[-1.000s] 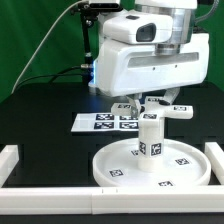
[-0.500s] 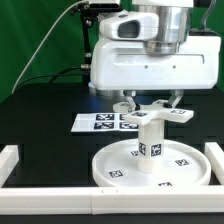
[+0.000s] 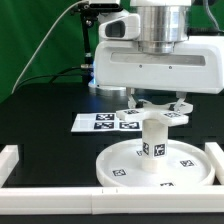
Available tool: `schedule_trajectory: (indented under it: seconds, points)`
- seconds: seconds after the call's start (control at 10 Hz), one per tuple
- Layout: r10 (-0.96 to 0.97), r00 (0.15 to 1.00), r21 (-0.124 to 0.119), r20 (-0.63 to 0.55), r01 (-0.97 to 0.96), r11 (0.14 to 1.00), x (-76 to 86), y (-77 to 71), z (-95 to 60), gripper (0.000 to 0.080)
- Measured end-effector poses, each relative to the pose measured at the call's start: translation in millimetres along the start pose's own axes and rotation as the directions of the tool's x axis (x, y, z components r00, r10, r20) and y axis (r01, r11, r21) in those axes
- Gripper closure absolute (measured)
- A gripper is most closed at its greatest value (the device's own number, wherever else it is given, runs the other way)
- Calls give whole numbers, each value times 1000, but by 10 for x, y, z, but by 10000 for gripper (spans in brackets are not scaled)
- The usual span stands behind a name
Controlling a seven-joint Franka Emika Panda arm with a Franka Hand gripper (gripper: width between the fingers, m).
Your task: Assemble round table
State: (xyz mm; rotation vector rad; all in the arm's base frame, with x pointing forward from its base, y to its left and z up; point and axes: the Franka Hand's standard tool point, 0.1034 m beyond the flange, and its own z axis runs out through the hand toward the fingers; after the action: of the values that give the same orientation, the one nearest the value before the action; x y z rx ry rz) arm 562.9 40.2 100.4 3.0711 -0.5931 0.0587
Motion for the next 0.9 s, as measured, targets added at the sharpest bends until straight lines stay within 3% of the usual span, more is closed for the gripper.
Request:
schedule_trajectory:
  seconds: [0.1,0.3,0.4,0.5,0.7,0.8,0.9]
  points:
    - [151,989,5,2,-151,989,-4,-8,5,354]
    - [459,889,8,1,-459,889,-13,-15,8,354]
    - [646,763,37,11,-646,763,-11,-1,15,354]
    - [706,708,53,26,-706,706,-24,6,14,354]
    - [709,704,53,31,-710,702,-25,-6,19,345]
    - [706,707,52,31,-707,705,-29,-7,24,201]
    - [706,708,51,31,-706,706,-31,-7,30,160]
